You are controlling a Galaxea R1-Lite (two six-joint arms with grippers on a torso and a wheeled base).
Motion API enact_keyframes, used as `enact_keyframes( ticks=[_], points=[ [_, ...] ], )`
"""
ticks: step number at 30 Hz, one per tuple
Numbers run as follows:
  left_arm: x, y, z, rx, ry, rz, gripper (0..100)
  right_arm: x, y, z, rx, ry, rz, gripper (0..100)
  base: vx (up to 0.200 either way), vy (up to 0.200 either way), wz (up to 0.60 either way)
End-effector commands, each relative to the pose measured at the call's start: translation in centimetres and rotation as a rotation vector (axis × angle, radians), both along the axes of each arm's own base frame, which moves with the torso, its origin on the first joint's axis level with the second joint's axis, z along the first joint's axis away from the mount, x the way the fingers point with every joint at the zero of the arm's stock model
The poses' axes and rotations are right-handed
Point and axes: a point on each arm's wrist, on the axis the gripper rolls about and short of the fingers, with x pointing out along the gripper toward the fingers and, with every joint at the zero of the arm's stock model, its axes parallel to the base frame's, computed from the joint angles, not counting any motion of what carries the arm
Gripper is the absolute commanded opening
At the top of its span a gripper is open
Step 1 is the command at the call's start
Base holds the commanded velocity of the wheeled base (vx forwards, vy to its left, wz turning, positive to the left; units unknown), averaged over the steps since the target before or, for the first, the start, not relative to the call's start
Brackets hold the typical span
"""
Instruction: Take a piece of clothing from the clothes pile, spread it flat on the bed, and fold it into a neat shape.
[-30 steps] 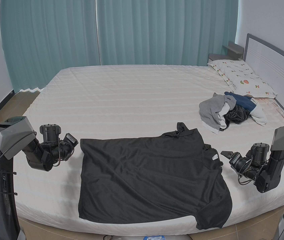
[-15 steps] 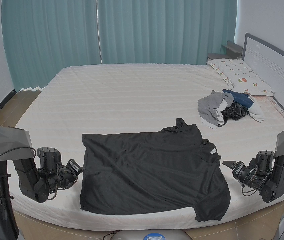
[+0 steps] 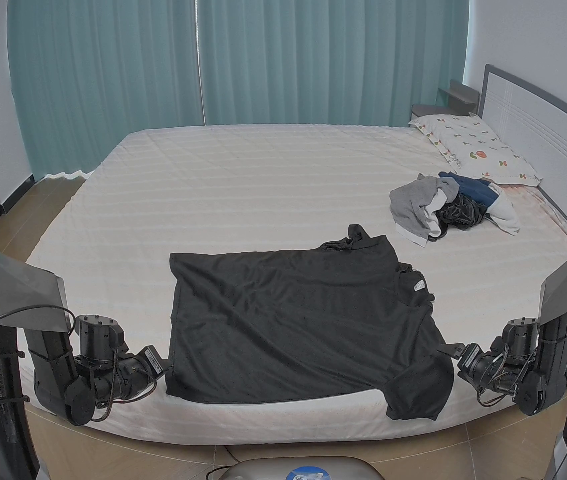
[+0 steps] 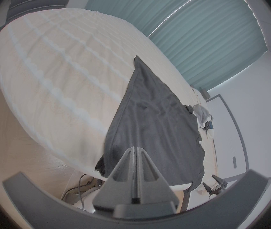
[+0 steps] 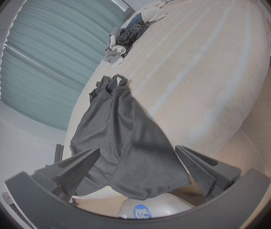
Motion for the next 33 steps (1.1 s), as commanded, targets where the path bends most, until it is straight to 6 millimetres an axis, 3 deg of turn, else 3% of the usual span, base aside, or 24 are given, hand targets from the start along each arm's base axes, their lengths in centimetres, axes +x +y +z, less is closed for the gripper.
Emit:
enact_keyframes(
  ticks=[1,8,9,19,24,33],
  points=[
    [-0.3,0.0,-1.1,0.015,0.038,-0.005,0,0.0,0.0,-0.2,0.003,0.001,-0.001,100,0.0,0.0,0.0],
    [-0.2,0.0,-1.0,0.01,0.03,-0.003,0,0.0,0.1,-0.2,0.003,0.001,0.001,100,0.0,0.0,0.0],
    [-0.2,0.0,-1.0,0.01,0.03,-0.003,100,0.0,0.1,-0.2,0.003,0.001,0.001,100,0.0,0.0,0.0],
    [-0.5,-0.1,-1.6,0.102,0.025,-0.025,100,0.1,0.1,-0.2,0.003,-0.002,0.001,100,0.0,0.0,0.0],
    [-0.8,-1.8,-2.3,0.123,0.038,-0.08,100,0.1,0.0,-0.2,0.003,-0.001,-0.001,100,0.0,0.0,0.0],
    [-1.0,-2.6,-3.6,0.244,0.033,-0.097,100,0.1,0.0,-0.2,0.003,-0.002,-0.001,100,0.0,0.0,0.0]
  ],
)
